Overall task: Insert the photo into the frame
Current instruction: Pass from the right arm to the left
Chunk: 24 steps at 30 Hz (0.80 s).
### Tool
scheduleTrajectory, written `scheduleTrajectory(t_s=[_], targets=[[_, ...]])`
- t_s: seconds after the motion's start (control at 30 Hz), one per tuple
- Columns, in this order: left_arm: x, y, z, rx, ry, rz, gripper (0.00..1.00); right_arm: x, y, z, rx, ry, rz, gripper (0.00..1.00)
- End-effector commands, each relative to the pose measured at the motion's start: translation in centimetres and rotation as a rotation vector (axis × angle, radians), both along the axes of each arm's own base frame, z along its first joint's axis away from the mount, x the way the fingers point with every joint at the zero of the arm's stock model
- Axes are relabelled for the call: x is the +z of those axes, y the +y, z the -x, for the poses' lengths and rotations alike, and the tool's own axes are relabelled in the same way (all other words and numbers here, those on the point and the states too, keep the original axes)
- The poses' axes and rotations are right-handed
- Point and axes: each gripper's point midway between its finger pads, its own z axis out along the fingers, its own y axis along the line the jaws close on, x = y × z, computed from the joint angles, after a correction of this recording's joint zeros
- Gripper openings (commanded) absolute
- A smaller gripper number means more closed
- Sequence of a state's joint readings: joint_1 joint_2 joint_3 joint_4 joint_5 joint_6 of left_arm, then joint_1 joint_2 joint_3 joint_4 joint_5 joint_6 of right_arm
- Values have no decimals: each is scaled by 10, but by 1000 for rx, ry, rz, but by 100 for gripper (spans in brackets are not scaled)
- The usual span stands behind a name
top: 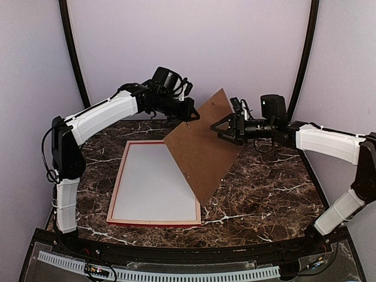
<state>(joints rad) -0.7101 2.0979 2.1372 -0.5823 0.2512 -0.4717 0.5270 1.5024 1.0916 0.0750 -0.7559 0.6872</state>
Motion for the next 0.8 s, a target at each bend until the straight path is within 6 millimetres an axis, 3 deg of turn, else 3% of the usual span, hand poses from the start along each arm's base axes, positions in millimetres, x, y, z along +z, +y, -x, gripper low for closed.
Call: scheduleTrajectory(t_s=[0.0, 0.1, 0.13, 0.17, 0.2, 0.3, 0.47, 0.5, 0.53, 0.57, 0.6, 0.63, 0.73, 0.77], targets=[[16, 5, 1, -11, 4, 77, 0, 6, -18, -1, -42, -42, 13, 89], [17, 8, 2, -12, 30, 160, 0, 5, -29, -2, -67, -42, 26, 89], [29, 14, 2, -7, 20, 192, 0, 4, -33, -3, -76, -43, 30, 89], [23, 15, 3, -4, 38, 222, 0, 4, -36, -3, -84, -44, 33, 89], [34, 22, 3, 3, 26, 252, 0, 5, -40, -3, -92, -48, 36, 89], [35, 34, 7, 15, 45, 347, 0, 4, -50, -2, -114, -48, 54, 89], [47, 72, 23, 50, 56, 540, 0, 6, -60, -3, -141, -57, 70, 89], [58, 79, 29, 47, 40, 573, 0, 5, -61, -3, -144, -57, 73, 89], [49, 87, 31, 62, 60, 601, 0, 5, -62, -4, -146, -57, 74, 89], [59, 94, 36, 61, 42, 628, 0, 2, -62, -4, -147, -51, 79, 89], [49, 101, 39, 78, 58, 644, 0, 0, -62, -5, -146, -48, 80, 89], [58, 109, 44, 84, 39, 664, 0, -2, -61, -6, -145, -44, 80, 89], [52, 128, 55, 120, 39, 722, 0, -7, -60, -7, -141, -30, 78, 89], [61, 137, 59, 127, 19, 742, 0, -9, -59, -7, -139, -26, 78, 89]])
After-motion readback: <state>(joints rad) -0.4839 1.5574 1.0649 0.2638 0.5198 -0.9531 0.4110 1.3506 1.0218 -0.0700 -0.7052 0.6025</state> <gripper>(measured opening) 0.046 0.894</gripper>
